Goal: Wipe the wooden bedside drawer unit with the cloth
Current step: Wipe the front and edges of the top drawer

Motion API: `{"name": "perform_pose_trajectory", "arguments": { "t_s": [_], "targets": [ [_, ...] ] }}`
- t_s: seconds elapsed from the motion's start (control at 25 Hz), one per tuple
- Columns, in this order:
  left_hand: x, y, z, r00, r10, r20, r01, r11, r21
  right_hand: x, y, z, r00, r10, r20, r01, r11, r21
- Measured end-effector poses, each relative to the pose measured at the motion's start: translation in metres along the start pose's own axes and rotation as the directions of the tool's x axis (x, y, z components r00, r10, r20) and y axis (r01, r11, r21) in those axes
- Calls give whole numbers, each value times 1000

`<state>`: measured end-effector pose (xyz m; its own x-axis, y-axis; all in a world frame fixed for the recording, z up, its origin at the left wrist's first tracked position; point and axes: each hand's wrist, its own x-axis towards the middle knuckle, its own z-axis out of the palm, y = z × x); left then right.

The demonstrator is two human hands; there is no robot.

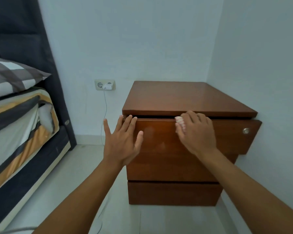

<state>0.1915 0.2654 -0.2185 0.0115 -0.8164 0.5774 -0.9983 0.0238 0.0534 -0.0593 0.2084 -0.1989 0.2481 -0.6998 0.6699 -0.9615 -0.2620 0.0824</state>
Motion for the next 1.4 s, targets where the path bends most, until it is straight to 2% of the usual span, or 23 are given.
{"name": "perform_pose_trajectory", "arguments": {
  "t_s": [0.24, 0.32, 0.44, 0.52, 0.56, 0.6, 0.68, 0.72, 0.8, 0.88, 1.0, 1.12, 1.4],
  "targets": [
    [0, 0, -2, 995, -23, 99, 24, 1000, -11, -15, 132, 11, 997, 74, -13, -75, 991, -108],
    [0, -2, -4, 992, -30, 126, 34, 999, -29, -20, 164, 16, 989, 146, 8, -144, 983, -118],
    [1, -3, -11, 984, -29, 177, 39, 998, -54, -19, 182, 9, 946, 323, 20, -323, 946, -36],
    [3, -3, -14, 976, -26, 215, 42, 997, -70, -7, 159, -9, 915, 404, -17, -401, 912, 84],
    [3, -3, -15, 973, -24, 229, 42, 996, -75, -1, 133, -20, 923, 378, -70, -362, 916, 173],
    [3, -3, -16, 971, -20, 236, 40, 996, -80, 4, 99, -29, 947, 294, -132, -255, 933, 253],
    [4, -4, -19, 969, -9, 247, 32, 995, -91, 14, 22, -38, 983, 23, -182, 39, 943, 330],
    [4, -5, -21, 967, -3, 253, 29, 995, -98, 18, -13, -38, 980, -101, -170, 154, 930, 335],
    [3, -6, -22, 966, 1, 260, 30, 993, -115, 24, -66, -23, 959, -275, -66, 282, 914, 292],
    [2, -7, -22, 967, 4, 255, 26, 993, -113, 23, -86, -8, 948, -318, 31, 302, 923, 241],
    [-1, -9, -18, 974, 10, 225, 12, 995, -97, 19, -65, -1, 968, -243, 55, 231, 958, 167],
    [-1, -8, -15, 977, 13, 211, 8, 995, -97, 10, -8, -6, 988, -131, 80, 126, 990, 68],
    [-3, -4, -12, 979, -1, 205, 19, 996, -82, -19, 126, -1, 976, 207, 65, -211, 975, 72]
  ]
}}
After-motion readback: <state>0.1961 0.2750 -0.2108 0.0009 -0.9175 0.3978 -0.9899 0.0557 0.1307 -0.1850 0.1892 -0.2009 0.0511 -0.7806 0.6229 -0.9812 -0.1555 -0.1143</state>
